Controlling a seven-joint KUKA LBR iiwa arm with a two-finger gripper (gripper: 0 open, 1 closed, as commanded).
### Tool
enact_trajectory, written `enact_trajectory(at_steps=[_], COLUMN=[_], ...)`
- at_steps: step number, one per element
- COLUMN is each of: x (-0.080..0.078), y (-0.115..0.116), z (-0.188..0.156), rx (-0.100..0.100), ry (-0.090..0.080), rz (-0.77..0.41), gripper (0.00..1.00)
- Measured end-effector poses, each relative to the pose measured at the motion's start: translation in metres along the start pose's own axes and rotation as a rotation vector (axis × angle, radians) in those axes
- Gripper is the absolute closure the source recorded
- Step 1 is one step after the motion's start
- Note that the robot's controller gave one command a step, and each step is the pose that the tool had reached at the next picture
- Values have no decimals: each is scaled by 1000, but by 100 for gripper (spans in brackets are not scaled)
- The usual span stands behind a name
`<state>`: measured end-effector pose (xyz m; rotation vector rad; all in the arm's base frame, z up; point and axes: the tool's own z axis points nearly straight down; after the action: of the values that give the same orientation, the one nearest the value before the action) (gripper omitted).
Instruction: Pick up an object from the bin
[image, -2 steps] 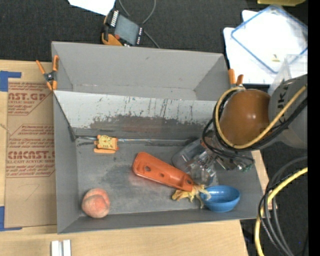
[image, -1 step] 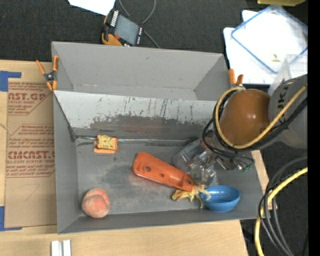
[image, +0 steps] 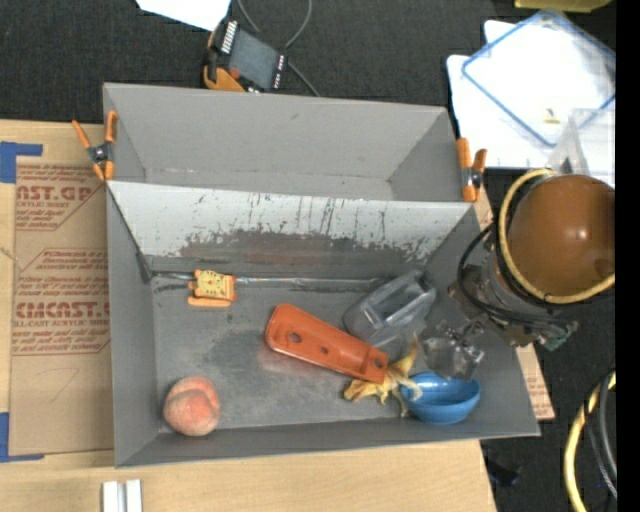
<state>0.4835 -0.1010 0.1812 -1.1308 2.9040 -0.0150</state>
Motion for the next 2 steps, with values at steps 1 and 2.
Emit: enact_trajectory(at_steps=[1, 2], x=[-33, -91], y=[34, 50], z=[77, 71], rx=[-1, 14], ry=[-1, -8], rz=[-335, -386], gripper=[100, 100])
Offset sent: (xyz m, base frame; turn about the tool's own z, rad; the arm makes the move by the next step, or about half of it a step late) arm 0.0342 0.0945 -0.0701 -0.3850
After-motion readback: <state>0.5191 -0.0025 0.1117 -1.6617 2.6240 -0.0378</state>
